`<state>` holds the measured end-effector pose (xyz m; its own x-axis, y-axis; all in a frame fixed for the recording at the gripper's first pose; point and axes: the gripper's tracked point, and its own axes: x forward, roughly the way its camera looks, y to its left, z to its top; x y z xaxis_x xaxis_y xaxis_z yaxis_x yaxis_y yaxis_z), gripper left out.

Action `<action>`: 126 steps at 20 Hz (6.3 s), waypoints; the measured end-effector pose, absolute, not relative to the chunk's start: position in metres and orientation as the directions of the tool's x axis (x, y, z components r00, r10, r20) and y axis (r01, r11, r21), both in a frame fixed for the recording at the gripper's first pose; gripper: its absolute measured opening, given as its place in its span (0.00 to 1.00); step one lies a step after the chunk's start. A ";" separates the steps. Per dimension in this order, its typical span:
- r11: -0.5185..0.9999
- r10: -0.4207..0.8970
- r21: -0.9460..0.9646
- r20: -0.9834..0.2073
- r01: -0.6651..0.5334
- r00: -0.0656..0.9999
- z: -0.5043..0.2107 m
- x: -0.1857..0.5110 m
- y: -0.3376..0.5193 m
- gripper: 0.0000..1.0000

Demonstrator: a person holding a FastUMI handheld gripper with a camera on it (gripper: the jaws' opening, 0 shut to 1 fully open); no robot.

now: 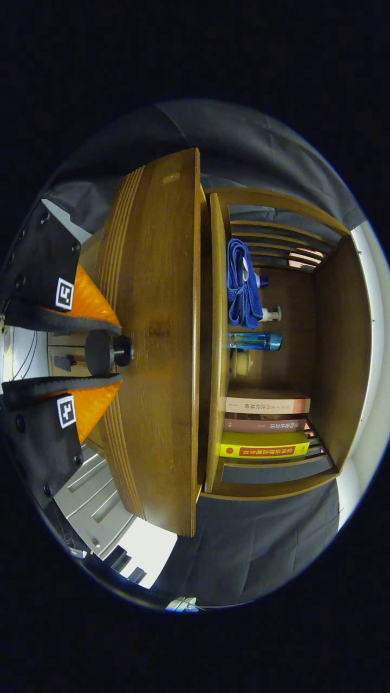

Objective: Pull open the drawer, take out the items inside it, and place them on the countertop above the cabinet.

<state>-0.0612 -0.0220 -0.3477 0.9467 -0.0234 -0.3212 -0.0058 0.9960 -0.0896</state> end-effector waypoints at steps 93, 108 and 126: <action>0.996 -0.084 -0.087 -0.769 0.025 0.634 -0.368 -0.014 -0.029 0.54; 0.998 -0.029 -0.056 -0.707 -0.015 0.707 -0.298 -0.020 -0.019 0.26; 0.996 -0.021 -0.080 -0.621 -0.037 0.783 -0.185 0.038 -0.022 0.26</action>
